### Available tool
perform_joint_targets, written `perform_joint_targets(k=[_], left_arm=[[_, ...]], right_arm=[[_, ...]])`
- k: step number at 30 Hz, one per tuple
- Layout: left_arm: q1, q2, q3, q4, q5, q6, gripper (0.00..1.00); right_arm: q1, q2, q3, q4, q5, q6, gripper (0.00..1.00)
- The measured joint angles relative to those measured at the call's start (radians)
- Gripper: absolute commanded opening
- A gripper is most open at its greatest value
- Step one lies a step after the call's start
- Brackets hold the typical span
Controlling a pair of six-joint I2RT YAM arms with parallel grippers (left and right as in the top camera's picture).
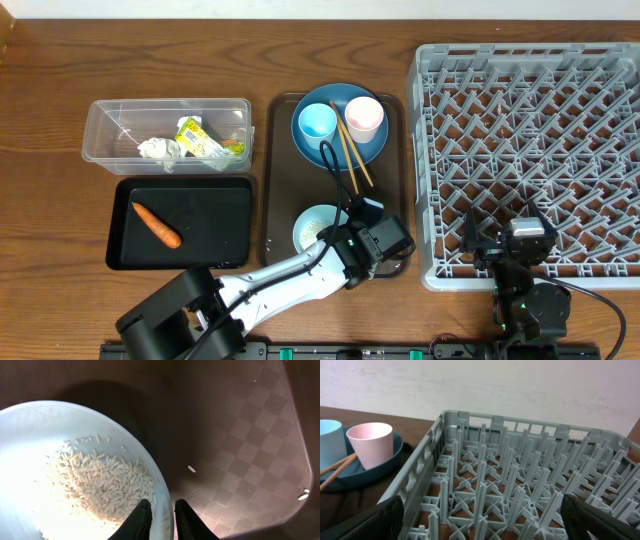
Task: Sort waste into correct bins and load items into the dishwasher rack
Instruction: 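Lower the left gripper and grip the rim of the rice bowl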
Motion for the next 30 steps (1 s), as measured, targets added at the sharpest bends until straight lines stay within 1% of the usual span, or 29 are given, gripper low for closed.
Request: perform_joint_targets(k=[8, 9, 11, 13, 25, 30], left_arm=[[0.000, 0.000, 0.000, 0.000, 0.000, 0.000, 0.19], [0.000, 0.000, 0.000, 0.000, 0.000, 0.000, 0.15], [0.000, 0.000, 0.000, -0.002, 0.000, -0.003, 0.12], [0.000, 0.000, 0.000, -0.002, 0.000, -0.004, 0.06], [0.000, 0.000, 0.000, -0.002, -0.008, 0.003, 0.06], [0.008, -0.009, 0.000, -0.002, -0.006, 0.031, 0.06]], right_arm=[[0.000, 0.000, 0.000, 0.000, 0.000, 0.000, 0.99], [0.000, 0.000, 0.000, 0.000, 0.000, 0.000, 0.99], [0.000, 0.000, 0.000, 0.000, 0.000, 0.000, 0.99], [0.000, 0.000, 0.000, 0.000, 0.000, 0.000, 0.99], [0.000, 0.000, 0.000, 0.000, 0.000, 0.000, 0.99], [0.000, 0.000, 0.000, 0.000, 0.000, 0.000, 0.99]])
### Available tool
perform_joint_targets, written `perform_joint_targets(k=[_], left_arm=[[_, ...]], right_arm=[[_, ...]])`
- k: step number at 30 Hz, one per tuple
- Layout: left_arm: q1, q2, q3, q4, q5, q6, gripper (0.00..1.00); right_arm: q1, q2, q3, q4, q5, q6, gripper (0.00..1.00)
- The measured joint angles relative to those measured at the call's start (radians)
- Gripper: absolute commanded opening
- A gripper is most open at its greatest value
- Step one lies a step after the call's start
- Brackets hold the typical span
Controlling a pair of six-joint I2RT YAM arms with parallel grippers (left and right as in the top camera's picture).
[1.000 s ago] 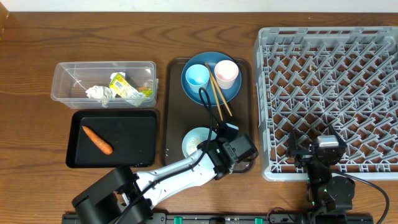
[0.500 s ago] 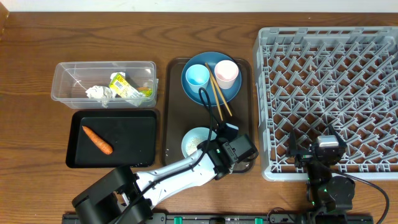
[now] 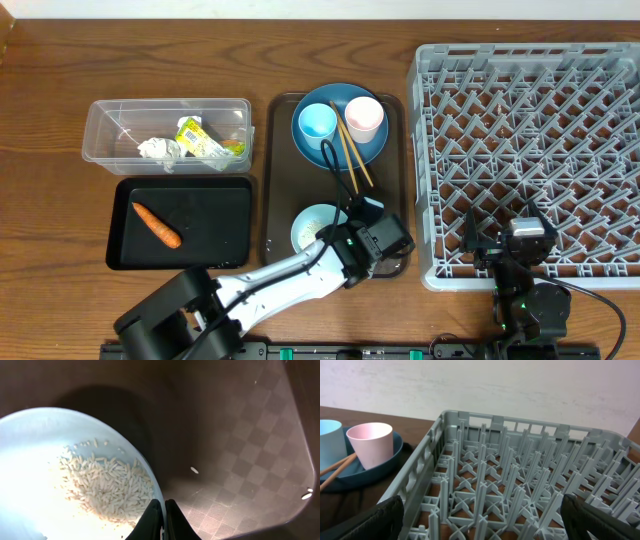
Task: Sort waste into correct bins and load items into the dishwasher rack
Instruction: 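Lower the left gripper and grip the rim of the rice bowl, then carry the bowl left over the black tray and tilt it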
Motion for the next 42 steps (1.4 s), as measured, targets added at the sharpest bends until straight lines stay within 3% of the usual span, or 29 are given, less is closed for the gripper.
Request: perform_joint_targets(k=[12, 25, 34, 42], left_arm=[[0.114, -0.272, 0.000, -0.034, 0.071, 0.038, 0.06], [0.408, -0.498, 0.000, -0.249, 0.116, 0.123, 0.06], [0.631, -0.547, 0.000, -0.251, 0.289, 0.235, 0.06], [0.859, -0.547, 0.000, -0.255, 0.529, 0.333, 0.06]], right_arm=[[0.000, 0.000, 0.000, 0.000, 0.000, 0.000, 0.99], [0.000, 0.000, 0.000, 0.000, 0.000, 0.000, 0.99], [0.000, 0.000, 0.000, 0.000, 0.000, 0.000, 0.99], [0.000, 0.000, 0.000, 0.000, 0.000, 0.000, 0.99]])
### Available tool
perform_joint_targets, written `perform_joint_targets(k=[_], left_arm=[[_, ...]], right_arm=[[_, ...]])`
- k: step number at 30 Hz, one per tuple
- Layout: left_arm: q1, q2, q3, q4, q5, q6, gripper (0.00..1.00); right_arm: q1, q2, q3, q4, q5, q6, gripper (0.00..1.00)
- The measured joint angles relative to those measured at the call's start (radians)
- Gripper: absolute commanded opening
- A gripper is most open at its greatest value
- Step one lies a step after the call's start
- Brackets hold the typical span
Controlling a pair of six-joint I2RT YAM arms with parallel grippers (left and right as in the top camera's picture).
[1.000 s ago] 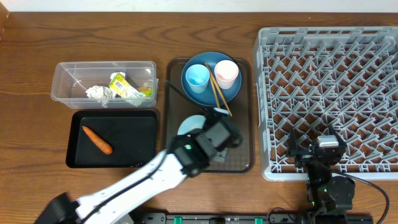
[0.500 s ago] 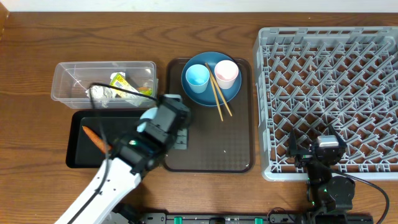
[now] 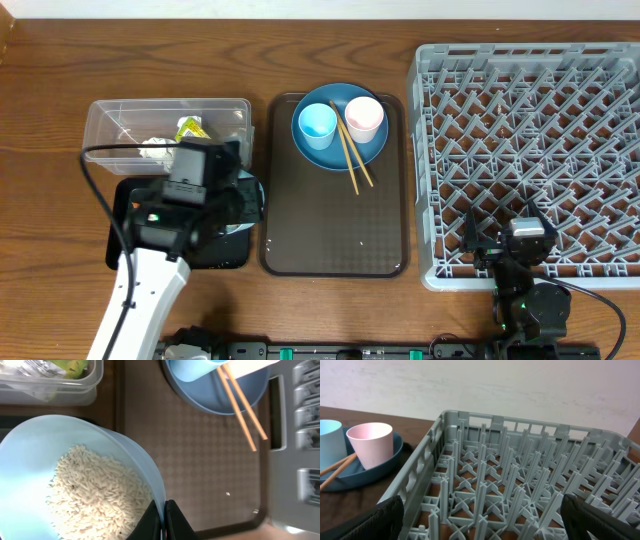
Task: Sort waste into correct bins and load items into the dishwasher rack
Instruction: 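Carry the bowl left over the black tray and tilt it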
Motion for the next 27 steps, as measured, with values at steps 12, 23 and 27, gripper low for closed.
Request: perform_joint_targets(k=[12, 23, 27], left_arm=[[0.334, 0.000, 0.000, -0.035, 0.274, 0.115, 0.06], [0.546, 0.069, -0.001, -0.038, 0.546, 0.237, 0.06], [0.599, 0.112, -0.020, -0.037, 0.658, 0.291, 0.06]], right_arm=[[0.000, 0.000, 0.000, 0.000, 0.000, 0.000, 0.99], [0.000, 0.000, 0.000, 0.000, 0.000, 0.000, 0.99], [0.000, 0.000, 0.000, 0.000, 0.000, 0.000, 0.99]])
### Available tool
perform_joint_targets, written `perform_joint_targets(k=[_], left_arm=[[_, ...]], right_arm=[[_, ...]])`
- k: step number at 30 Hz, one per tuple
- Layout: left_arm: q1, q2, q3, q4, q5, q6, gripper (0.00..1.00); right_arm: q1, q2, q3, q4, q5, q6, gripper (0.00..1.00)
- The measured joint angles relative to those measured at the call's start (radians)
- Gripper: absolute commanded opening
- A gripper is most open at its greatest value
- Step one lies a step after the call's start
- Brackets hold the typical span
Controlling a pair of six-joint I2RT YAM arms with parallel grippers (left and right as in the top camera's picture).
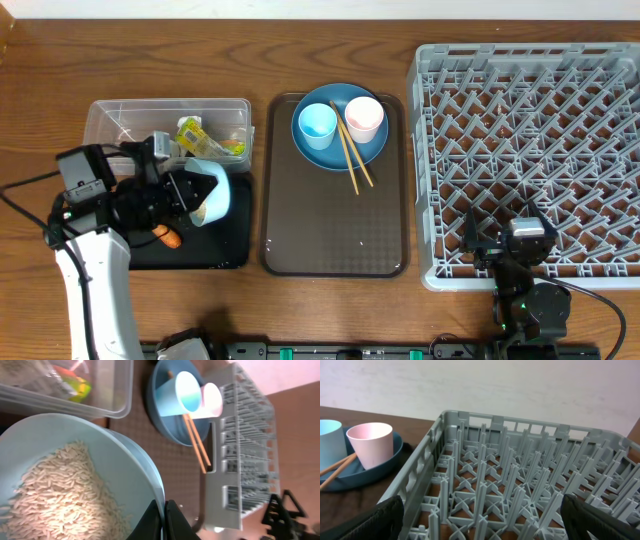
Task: Sort waste into correct bins and load items into the dishwasher rack
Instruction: 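Carry the bowl left over the black tray and tilt it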
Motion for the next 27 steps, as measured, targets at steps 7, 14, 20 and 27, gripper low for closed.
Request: perform_joint_targets(k=[7, 14, 20, 27], left_arm=[[0.105, 0.063, -0.057, 0.000, 0.226, 0.100, 0.06], [0.204, 0.068, -0.093, 0.000, 0.381, 0.141, 0.06], [0.242, 0.068, -0.141, 0.000, 0.420, 0.166, 0.06], [0.243, 0.068, -0.161, 0.001, 0.489, 0.193, 0.06]], right_arm=[[0.000, 0.000, 0.000, 0.000, 0.000, 0.000, 0.99], [0.000, 0.000, 0.000, 0.000, 0.000, 0.000, 0.99], [0.000, 0.000, 0.000, 0.000, 0.000, 0.000, 0.99], [0.000, 0.000, 0.000, 0.000, 0.000, 0.000, 0.99]])
